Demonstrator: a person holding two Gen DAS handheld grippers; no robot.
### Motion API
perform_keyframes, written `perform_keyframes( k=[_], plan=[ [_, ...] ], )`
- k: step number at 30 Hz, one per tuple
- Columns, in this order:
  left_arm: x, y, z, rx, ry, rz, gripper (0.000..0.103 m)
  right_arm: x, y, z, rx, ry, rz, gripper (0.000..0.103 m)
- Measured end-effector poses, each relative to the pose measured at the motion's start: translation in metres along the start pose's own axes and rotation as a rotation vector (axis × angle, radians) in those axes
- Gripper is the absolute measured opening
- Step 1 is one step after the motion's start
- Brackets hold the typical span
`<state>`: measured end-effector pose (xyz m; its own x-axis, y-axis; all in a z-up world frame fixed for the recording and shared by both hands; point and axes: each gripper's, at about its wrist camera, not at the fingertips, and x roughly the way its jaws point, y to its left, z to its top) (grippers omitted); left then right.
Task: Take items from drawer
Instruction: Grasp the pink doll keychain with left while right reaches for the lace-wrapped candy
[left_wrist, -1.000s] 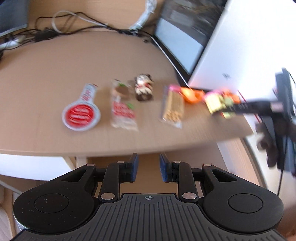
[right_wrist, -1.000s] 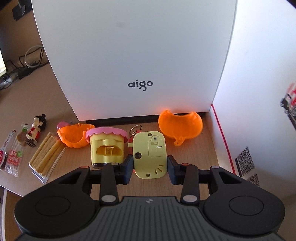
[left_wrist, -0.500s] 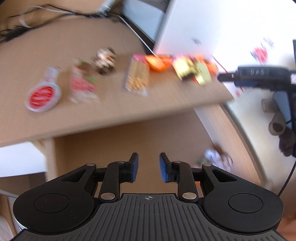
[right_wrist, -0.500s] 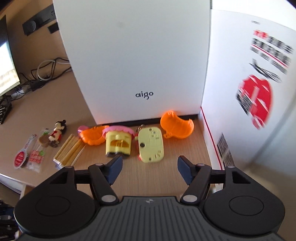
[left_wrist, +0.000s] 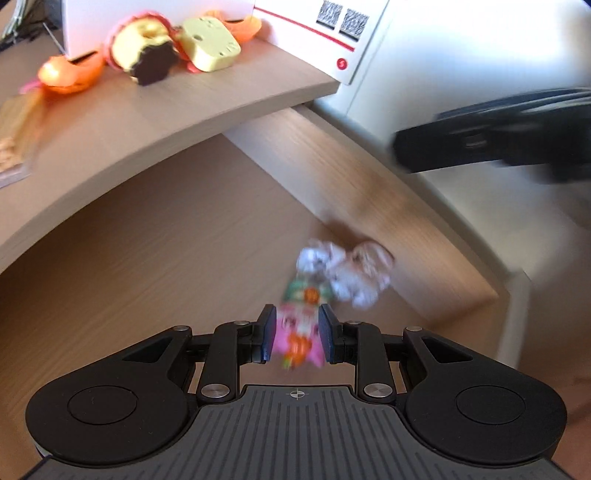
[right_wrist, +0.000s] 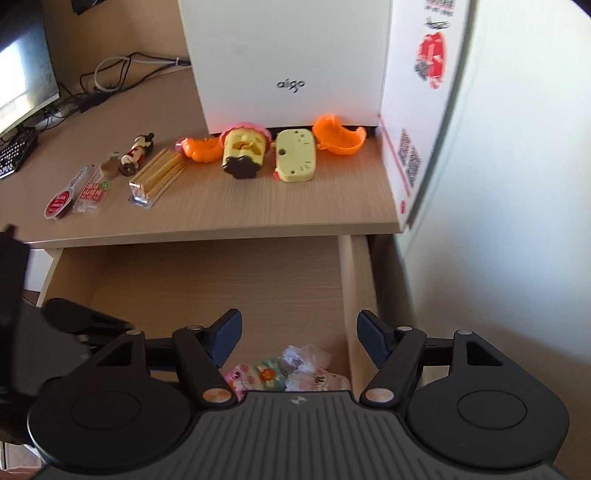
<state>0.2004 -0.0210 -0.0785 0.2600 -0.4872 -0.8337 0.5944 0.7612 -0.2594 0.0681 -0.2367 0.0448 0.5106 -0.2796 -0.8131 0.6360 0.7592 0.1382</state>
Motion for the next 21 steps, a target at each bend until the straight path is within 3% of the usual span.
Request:
perform_keyframes(
  k=[2,3,4,5,10,15,16,19,21],
  plan=[
    [0.021,0.001,0.003,0.0,0.06,0.01,0.028,-0.008,-0.006,0.003,0.02,-0.013,0.013,0.07],
    [0.03,0.003,0.005,-0.003,0.086,0.012,0.036,-0.01,-0.007,0.003,0.021,-0.018,0.014,0.07],
    [0.034,0.004,0.004,-0.012,0.093,-0.013,0.053,-0.011,-0.007,0.004,0.019,-0.021,0.014,0.07],
    [0.037,0.003,0.004,-0.016,0.111,-0.02,0.058,-0.011,-0.008,0.005,0.016,-0.024,0.013,0.07],
    [0.055,-0.011,0.002,0.018,0.167,-0.065,0.054,-0.004,-0.007,0.004,0.002,-0.012,-0.009,0.07],
    [0.065,-0.016,0.009,0.011,0.149,-0.078,0.051,0.001,-0.011,0.006,0.019,-0.01,-0.011,0.07],
    [0.067,-0.015,0.01,0.002,0.159,-0.088,0.039,0.002,-0.012,0.006,0.024,-0.011,-0.013,0.07],
    [0.068,-0.002,0.012,-0.104,0.253,-0.167,0.039,0.004,-0.014,0.006,0.025,-0.007,-0.017,0.069],
    [0.053,0.01,0.009,-0.165,0.226,-0.165,0.038,0.006,-0.013,0.005,0.009,-0.008,-0.025,0.069]
  ],
)
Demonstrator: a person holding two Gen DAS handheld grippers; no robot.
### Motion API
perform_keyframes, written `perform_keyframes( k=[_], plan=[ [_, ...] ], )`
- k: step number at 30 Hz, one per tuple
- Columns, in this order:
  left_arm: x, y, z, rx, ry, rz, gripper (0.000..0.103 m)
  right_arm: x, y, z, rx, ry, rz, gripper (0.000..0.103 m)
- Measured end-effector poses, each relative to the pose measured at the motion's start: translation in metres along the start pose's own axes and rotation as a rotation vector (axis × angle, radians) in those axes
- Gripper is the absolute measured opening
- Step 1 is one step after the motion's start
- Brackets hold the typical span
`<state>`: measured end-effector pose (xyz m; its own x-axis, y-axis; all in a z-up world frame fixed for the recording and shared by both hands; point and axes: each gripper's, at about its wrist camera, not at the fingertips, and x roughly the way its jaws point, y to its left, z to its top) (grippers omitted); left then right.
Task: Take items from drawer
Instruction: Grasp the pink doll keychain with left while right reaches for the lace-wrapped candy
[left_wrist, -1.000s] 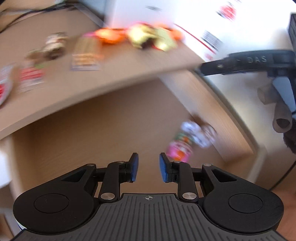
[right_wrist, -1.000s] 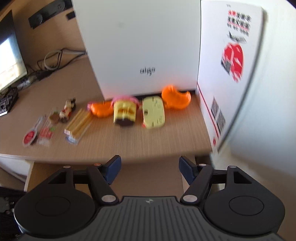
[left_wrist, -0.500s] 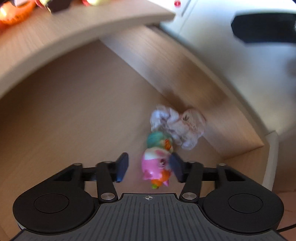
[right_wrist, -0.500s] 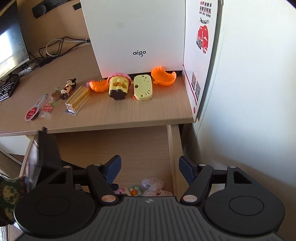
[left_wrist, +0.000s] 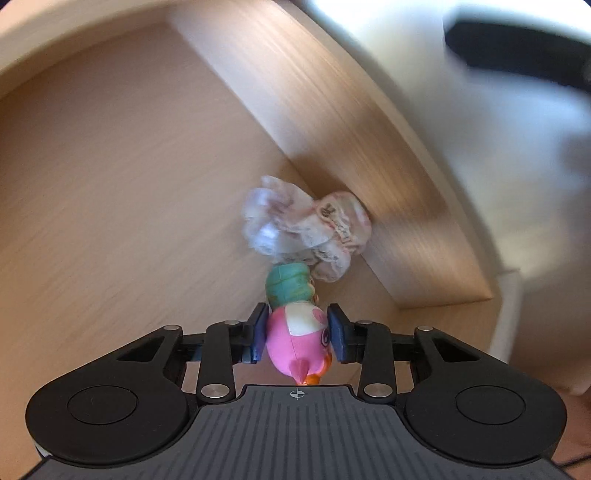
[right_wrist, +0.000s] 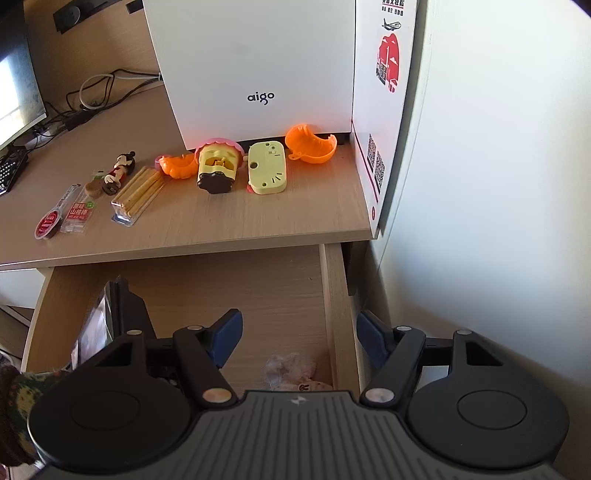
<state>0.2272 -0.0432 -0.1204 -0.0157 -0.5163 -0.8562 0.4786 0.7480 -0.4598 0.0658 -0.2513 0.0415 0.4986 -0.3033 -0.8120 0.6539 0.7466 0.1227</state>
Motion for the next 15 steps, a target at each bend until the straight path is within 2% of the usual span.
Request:
perform_keyframes(
  k=[5,7,10,11,15],
  plan=[
    [-0.072,0.029,-0.027,-0.162,-0.189,-0.022,0.037,0.017,0.013,-0.01,-0.099,0.045,-0.055,0.069],
    [-0.098,0.04,-0.041,-0.221,-0.247,0.005,0.037,0.028,0.021,-0.017,-0.146,0.085,-0.041,0.069],
    [-0.124,0.049,-0.059,-0.263,-0.289,0.123,0.037,0.046,0.036,-0.026,-0.214,0.144,-0.008,0.069],
    [-0.13,0.049,-0.066,-0.277,-0.303,0.136,0.037,0.054,0.042,-0.029,-0.238,0.173,-0.004,0.068],
    [-0.142,0.055,-0.089,-0.361,-0.332,0.109,0.037,0.083,0.065,-0.038,-0.356,0.254,-0.052,0.065]
  ],
)
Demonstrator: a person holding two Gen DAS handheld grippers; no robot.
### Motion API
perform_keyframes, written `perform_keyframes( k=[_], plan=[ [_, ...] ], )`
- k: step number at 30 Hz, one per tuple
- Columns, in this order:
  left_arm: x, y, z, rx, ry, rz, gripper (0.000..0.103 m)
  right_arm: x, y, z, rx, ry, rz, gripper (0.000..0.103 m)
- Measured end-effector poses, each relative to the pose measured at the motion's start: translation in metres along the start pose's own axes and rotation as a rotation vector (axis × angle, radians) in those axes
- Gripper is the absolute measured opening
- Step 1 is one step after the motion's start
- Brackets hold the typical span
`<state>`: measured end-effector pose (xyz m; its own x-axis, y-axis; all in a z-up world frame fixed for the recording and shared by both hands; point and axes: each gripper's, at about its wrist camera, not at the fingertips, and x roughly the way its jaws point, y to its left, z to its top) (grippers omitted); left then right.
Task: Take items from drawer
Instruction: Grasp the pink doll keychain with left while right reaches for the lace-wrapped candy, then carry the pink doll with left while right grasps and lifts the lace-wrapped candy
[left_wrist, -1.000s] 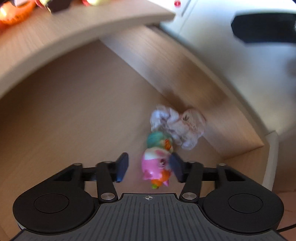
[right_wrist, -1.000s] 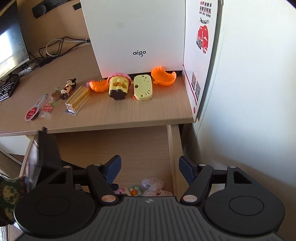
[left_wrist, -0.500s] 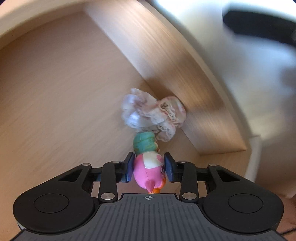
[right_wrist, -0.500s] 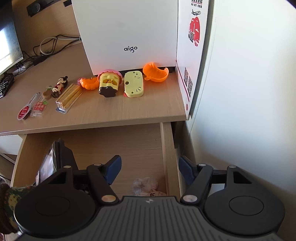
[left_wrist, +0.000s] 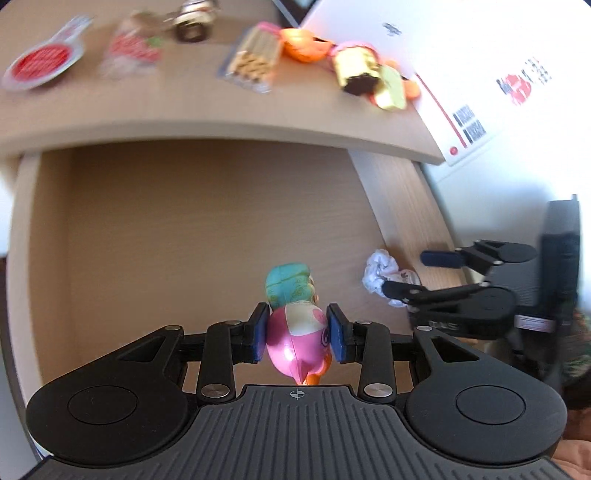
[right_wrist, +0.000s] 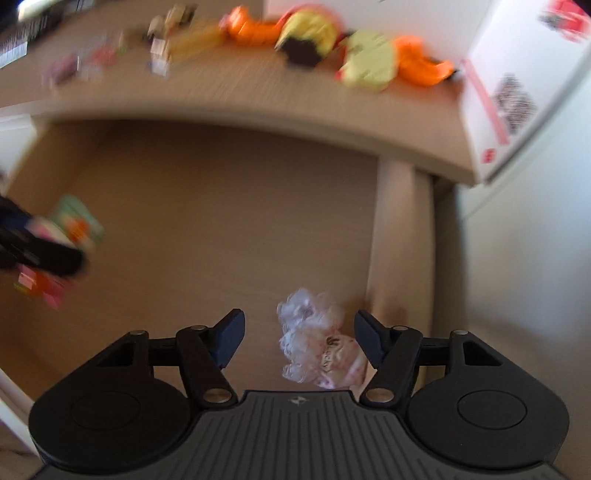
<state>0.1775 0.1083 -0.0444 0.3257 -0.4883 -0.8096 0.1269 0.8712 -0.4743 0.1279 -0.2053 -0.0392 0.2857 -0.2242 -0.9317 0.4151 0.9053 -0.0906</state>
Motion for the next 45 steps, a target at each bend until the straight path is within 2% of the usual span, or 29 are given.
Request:
perform_keyframes(
  k=[5,7,11,15,18,22,25,27,29,32,33,35,37,39,43,44,45],
  plan=[
    [-0.002,0.003,-0.012,-0.026,-0.005,-0.001,0.037,0.029,0.016,0.013,-0.089,0.093,-0.037,0.065],
    [-0.008,0.005,-0.015,-0.029,-0.015,-0.005,0.037,0.04,0.022,0.018,-0.126,0.134,-0.063,0.057],
    [-0.019,0.011,-0.021,-0.047,-0.033,-0.013,0.037,0.053,0.029,0.024,-0.183,0.185,-0.107,0.055],
    [-0.026,0.015,-0.026,-0.053,-0.037,0.001,0.037,0.063,0.028,0.022,-0.17,0.248,-0.104,0.022],
    [-0.029,0.016,-0.028,-0.047,-0.035,0.008,0.037,0.052,0.036,0.019,-0.169,0.238,-0.053,0.016],
    [-0.034,0.011,-0.029,-0.029,-0.034,-0.006,0.037,0.018,0.057,0.019,-0.181,0.141,0.004,0.014],
    [-0.06,0.004,-0.019,0.005,-0.091,-0.041,0.037,-0.026,0.059,0.026,-0.123,0.041,0.083,0.013],
    [-0.093,-0.005,-0.001,0.049,-0.178,-0.051,0.037,-0.069,0.051,0.037,-0.063,-0.064,0.142,0.013],
    [-0.131,-0.017,0.021,0.11,-0.29,-0.033,0.037,-0.12,0.036,0.053,-0.002,-0.212,0.171,0.013],
    [-0.18,-0.033,0.056,0.172,-0.456,-0.017,0.037,-0.19,0.007,0.077,0.087,-0.437,0.152,0.013],
    [-0.19,-0.036,0.066,0.179,-0.499,-0.016,0.037,-0.204,-0.014,0.091,0.119,-0.502,0.147,0.013],
    [-0.2,-0.038,0.087,0.187,-0.56,-0.011,0.038,-0.233,-0.044,0.096,0.185,-0.61,0.132,0.013],
    [-0.192,-0.037,0.109,0.187,-0.567,0.006,0.038,-0.249,-0.06,0.11,0.235,-0.677,0.105,0.013],
    [-0.168,-0.03,0.13,0.162,-0.527,0.008,0.038,-0.245,-0.073,0.122,0.277,-0.693,0.085,0.013],
    [-0.09,-0.001,0.156,0.1,-0.395,0.013,0.038,-0.199,-0.077,0.139,0.325,-0.613,0.114,0.013],
    [-0.069,0.008,0.158,0.082,-0.365,0.019,0.038,-0.182,-0.071,0.125,0.331,-0.587,0.119,0.013],
    [-0.052,0.016,0.16,0.068,-0.341,0.025,0.038,-0.169,-0.072,0.128,0.334,-0.561,0.126,0.013]
  ],
)
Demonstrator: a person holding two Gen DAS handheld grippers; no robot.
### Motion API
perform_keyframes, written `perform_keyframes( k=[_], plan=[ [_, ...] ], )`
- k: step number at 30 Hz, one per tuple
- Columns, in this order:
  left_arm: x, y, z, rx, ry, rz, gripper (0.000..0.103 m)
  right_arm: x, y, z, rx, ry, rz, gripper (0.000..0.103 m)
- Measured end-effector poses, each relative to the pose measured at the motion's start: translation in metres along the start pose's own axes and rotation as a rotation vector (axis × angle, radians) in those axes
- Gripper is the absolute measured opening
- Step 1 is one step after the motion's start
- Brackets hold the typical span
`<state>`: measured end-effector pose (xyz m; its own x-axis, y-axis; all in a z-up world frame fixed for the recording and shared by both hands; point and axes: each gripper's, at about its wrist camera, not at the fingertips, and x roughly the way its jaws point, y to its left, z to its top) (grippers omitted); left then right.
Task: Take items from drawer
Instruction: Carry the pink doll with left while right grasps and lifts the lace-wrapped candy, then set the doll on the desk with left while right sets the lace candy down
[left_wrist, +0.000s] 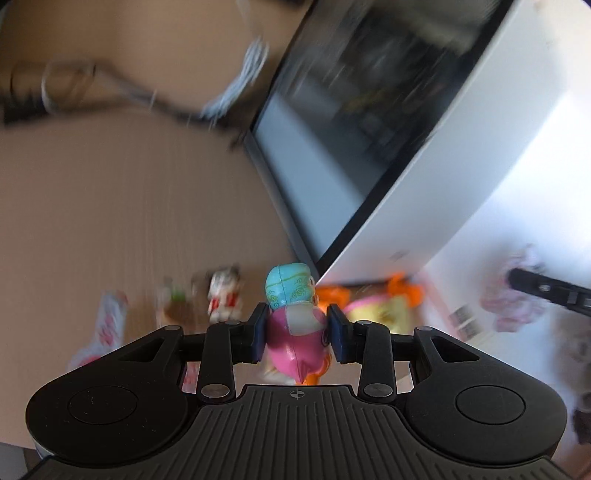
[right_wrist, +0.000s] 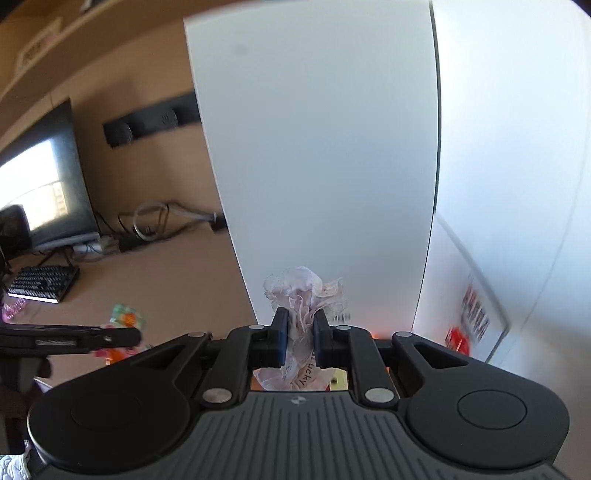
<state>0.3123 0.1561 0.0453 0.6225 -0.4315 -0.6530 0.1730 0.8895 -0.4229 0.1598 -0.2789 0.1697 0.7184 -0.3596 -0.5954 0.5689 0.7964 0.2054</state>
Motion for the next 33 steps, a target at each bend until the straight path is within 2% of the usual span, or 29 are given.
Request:
perform_keyframes(
  k=[4,6,7,9,11,15,21,27,33],
  plan=[
    [0.042,0.025,-0.021,-0.027,0.063,0.036,0.038,0.035,-0.013,-0.021,0.013,0.088,-0.023,0.013],
    [0.052,0.027,-0.027,0.001,0.061,0.065,0.039,0.037,-0.022,-0.042,0.008,0.122,-0.044,0.013],
    [0.053,0.026,-0.03,0.019,0.053,0.078,0.044,0.041,-0.025,-0.047,0.007,0.139,-0.05,0.013],
    [0.047,0.023,-0.036,0.047,0.033,0.097,0.046,0.047,-0.028,-0.056,0.007,0.169,-0.065,0.013],
    [0.04,0.022,-0.036,0.052,0.003,0.116,0.043,0.048,-0.033,-0.062,0.009,0.19,-0.075,0.013],
    [0.019,0.023,-0.026,0.024,-0.074,0.12,0.043,0.059,-0.033,-0.065,-0.007,0.193,-0.076,0.013],
    [-0.023,0.034,-0.026,-0.06,-0.164,0.126,0.043,0.071,-0.002,-0.054,-0.05,0.158,0.003,0.013],
    [-0.043,0.033,-0.039,-0.1,-0.159,0.1,0.043,0.103,0.046,-0.052,-0.096,0.177,0.159,0.013],
    [-0.062,0.037,-0.06,-0.146,-0.141,0.09,0.043,0.157,0.065,-0.064,-0.12,0.284,0.141,0.013]
  ],
)
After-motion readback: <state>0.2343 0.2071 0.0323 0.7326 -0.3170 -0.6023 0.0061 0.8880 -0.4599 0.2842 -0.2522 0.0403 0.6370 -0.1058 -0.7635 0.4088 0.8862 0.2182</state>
